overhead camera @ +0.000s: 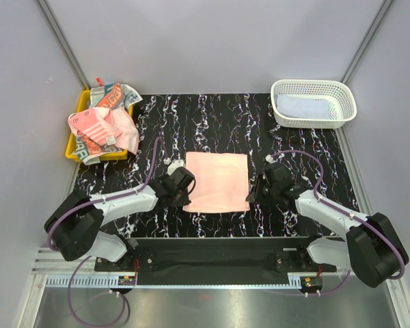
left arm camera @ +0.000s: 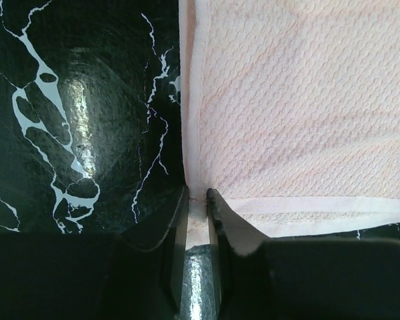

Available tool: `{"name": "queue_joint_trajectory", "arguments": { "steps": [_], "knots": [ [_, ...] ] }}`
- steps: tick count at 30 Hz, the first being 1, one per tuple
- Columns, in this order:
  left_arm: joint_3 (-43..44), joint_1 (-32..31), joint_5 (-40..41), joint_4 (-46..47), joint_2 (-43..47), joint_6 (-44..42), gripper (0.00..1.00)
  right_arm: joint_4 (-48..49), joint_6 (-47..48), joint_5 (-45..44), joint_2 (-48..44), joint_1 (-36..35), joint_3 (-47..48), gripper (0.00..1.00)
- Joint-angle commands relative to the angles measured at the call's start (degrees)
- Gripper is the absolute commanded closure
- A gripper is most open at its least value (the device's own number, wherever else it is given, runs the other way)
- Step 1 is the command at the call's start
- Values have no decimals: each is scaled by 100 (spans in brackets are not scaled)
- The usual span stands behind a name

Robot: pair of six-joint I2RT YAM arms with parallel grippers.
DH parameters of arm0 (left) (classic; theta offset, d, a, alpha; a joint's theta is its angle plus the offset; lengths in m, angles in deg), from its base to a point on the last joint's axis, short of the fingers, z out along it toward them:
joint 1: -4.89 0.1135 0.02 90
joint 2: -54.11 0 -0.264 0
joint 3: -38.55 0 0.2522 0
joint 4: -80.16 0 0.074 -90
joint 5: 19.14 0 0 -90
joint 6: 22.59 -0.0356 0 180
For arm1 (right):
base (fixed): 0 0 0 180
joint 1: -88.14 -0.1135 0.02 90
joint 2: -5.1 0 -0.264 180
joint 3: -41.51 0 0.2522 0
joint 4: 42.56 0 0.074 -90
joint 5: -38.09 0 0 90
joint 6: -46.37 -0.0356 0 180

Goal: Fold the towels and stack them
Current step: Fold the towel

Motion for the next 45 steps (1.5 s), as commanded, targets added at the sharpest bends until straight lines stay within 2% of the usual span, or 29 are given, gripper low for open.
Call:
{"name": "queue_joint_trajectory", "arguments": {
  "steps": [1,5,15,19,23,29,30,33,45],
  "knots": [
    [173,-14,185,-40,141,-89,78,42,-38,-172,-73,-61,8,63],
    [226,-23,184,-84,97,-159,71,33,-29,-163,-90,-61,8,63],
    [314,-14,176,-137,106,-247,68,-134,-73,-172,-117,-201,44,63],
    [331,-14,150,-110,62,-247,73,-46,-205,-172,-73,-315,-88,63],
    [358,-23,132,-101,44,-264,83,-46,-240,-207,-90,-368,-97,63],
    [402,-23,149,-163,132,-299,93,-55,-266,-199,-90,-386,-97,62],
    [411,-14,149,-189,141,-317,97,-72,-258,-198,-90,-395,-106,63],
    [481,-23,141,-259,220,-352,100,-125,-266,-198,-143,-412,-123,62],
    [516,-23,44,-260,326,-405,100,-73,-424,-154,-161,-562,-185,61]
  ]
}}
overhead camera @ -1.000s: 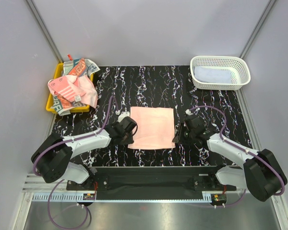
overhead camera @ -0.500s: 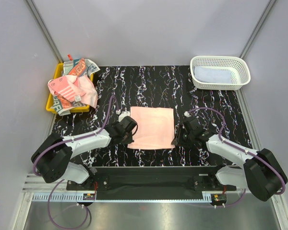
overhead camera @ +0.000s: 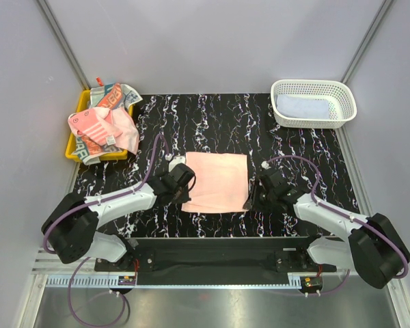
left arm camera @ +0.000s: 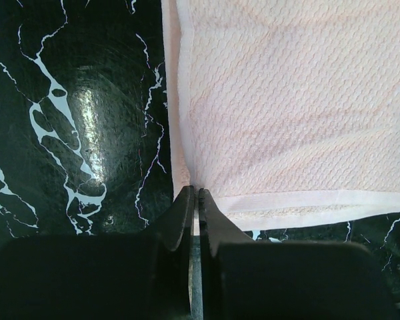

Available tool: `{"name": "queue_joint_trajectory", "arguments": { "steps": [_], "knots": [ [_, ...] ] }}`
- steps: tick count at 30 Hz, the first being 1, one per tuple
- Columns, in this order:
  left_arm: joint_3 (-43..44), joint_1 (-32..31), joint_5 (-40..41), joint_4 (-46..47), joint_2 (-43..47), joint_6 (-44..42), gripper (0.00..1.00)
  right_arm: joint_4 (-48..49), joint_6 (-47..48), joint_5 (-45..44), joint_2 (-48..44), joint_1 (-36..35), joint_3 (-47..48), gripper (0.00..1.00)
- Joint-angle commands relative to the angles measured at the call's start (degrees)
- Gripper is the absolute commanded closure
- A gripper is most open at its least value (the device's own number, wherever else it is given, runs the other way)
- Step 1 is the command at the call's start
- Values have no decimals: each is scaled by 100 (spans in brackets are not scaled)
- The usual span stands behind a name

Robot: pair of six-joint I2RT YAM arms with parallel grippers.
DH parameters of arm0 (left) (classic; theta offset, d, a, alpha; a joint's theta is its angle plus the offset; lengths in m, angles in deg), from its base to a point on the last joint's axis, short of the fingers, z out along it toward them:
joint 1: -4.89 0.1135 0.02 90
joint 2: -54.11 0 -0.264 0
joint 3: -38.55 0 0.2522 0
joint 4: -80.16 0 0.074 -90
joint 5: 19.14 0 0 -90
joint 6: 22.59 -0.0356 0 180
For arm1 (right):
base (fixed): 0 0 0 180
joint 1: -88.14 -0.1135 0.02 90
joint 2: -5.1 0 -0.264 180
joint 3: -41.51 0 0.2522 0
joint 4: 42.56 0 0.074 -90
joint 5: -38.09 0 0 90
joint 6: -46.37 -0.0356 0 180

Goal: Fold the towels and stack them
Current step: Fold the towel

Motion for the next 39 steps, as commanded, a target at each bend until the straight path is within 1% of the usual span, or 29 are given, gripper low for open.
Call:
{"name": "queue_joint_trajectory", "arguments": {
  "steps": [1,14,19,22,23,25,27,30,39],
  "knots": [
    [212,-14,5,101,164,-79,100,109,-118,-144,-43,-127,-25,61],
    [160,-23,-13,136,164,-62,100,381,-277,-214,212,-189,-78,62],
    [160,-23,-22,145,173,-71,100,408,-303,-223,309,-188,1,65],
    [177,-32,-22,136,181,-79,100,408,-321,-240,362,-189,36,72],
    [194,-32,-30,119,182,-88,100,408,-329,-240,344,-189,54,76],
    [203,-32,-22,101,216,-106,100,373,-329,-258,309,-180,62,79],
    [221,-32,-22,57,252,-115,100,259,-321,-275,213,-188,89,85],
    [282,-32,-4,-22,322,-150,100,57,-303,-328,28,-189,150,90],
    [379,-32,-30,-224,524,-202,100,-365,-233,-407,-341,-189,309,91]
  ]
}}
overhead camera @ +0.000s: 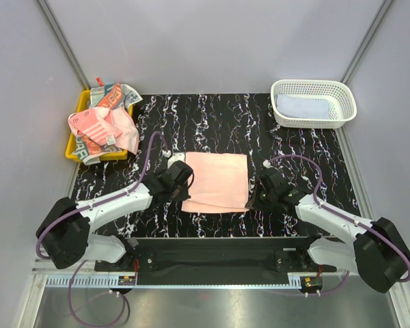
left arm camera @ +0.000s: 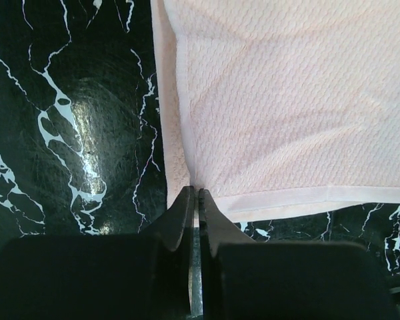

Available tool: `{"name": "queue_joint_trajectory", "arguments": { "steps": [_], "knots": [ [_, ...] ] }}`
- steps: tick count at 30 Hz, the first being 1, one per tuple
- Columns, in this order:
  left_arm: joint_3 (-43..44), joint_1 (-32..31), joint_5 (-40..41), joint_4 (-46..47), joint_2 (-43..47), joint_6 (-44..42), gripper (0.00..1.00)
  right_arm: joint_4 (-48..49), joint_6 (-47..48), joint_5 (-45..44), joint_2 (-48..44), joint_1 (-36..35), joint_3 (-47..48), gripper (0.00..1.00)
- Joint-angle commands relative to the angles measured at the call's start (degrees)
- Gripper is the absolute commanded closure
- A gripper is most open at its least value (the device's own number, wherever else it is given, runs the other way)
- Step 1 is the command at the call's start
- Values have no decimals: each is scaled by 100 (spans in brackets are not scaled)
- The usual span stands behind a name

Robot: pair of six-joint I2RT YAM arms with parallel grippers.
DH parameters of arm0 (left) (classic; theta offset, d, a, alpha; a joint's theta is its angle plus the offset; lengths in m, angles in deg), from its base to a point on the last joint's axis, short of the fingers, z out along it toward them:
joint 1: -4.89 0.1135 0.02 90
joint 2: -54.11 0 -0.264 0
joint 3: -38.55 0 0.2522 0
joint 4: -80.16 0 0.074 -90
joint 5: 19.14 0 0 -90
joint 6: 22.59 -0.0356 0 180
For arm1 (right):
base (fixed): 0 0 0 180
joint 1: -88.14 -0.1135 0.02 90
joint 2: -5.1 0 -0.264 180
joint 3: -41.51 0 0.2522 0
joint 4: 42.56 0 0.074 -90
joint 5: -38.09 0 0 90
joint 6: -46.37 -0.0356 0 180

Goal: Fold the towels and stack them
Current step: Fold the towel

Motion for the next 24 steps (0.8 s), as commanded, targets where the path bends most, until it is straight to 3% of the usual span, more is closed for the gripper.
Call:
{"name": "queue_joint_trajectory", "arguments": {
  "steps": [1,13,24],
  "knots": [
    [220,-30,-26,-56,216,-100,100,-202,49,-243,-153,-66,234,90],
    [-369,-38,-290,110,471,102,100,-158,40,-261,-75,-57,112,91],
    [-817,-109,-597,761,-117,287,100,44,58,-252,181,-57,-29,90]
  ]
}}
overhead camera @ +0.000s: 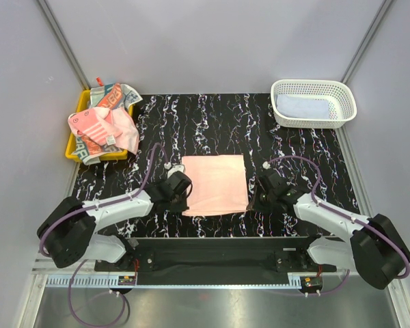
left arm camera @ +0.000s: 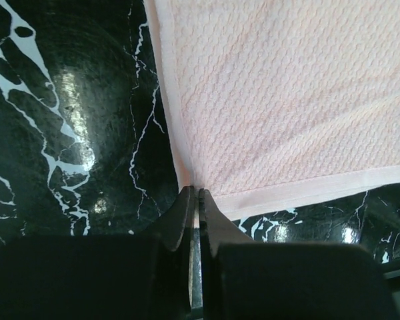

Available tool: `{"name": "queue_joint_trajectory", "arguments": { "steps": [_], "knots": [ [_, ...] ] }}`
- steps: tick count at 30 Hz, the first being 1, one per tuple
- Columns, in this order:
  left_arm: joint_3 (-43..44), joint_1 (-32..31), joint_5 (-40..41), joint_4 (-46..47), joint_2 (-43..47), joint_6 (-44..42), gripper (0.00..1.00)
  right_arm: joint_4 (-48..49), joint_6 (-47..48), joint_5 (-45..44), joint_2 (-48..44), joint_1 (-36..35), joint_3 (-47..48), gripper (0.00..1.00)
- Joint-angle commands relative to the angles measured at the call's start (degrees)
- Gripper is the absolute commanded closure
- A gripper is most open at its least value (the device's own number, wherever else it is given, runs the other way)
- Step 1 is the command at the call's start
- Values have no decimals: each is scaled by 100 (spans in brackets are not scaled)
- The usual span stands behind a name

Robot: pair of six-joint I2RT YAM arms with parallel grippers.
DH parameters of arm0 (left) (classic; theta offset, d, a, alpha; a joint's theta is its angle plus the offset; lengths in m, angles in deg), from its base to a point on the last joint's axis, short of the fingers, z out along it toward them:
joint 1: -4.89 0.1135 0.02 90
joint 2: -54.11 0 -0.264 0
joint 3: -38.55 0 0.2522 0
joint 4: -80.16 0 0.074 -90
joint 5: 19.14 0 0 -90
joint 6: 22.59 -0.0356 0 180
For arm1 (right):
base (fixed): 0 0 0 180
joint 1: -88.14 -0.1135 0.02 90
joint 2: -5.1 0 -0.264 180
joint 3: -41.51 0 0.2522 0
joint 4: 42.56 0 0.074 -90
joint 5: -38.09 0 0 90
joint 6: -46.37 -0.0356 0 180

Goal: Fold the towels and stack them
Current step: Fold the towel

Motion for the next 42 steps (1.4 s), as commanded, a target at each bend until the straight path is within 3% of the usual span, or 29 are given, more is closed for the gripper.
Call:
{"name": "queue_joint_trajectory", "arguments": {
  "steps": [1,5,9,12,16,21,27,31,35,39,42],
  "knots": [
    [-83,-37,-182,492,-203,79,100,149,71,-171,36,-66,-34,88],
    [-215,-28,-288,686,-370,132,97,-9,54,-198,-182,-66,18,66],
    [-285,-28,-262,730,-458,185,96,-316,342,-802,-210,-49,755,55],
    [-312,-37,-261,730,-519,202,96,-369,772,-1171,342,48,1660,48],
    [-338,-28,-270,704,-634,203,93,-589,1108,-989,1318,329,2777,46],
    [-216,-28,-95,423,-213,106,82,-650,1135,-1190,1259,329,2499,45],
    [31,-28,2,-7,86,-61,81,-317,1205,-1121,1310,461,2391,44],
    [206,-28,28,-368,473,-105,67,-264,1328,-954,1950,488,3067,45],
    [1012,77,256,-991,772,-333,50,-317,1600,-1076,2610,575,3788,45],
    [1691,1040,-67,-765,449,-650,50,-221,1767,-717,3348,795,4350,46],
    [2252,1648,-288,-580,-333,-869,52,-325,1881,-655,3735,865,4702,46]
  ]
}}
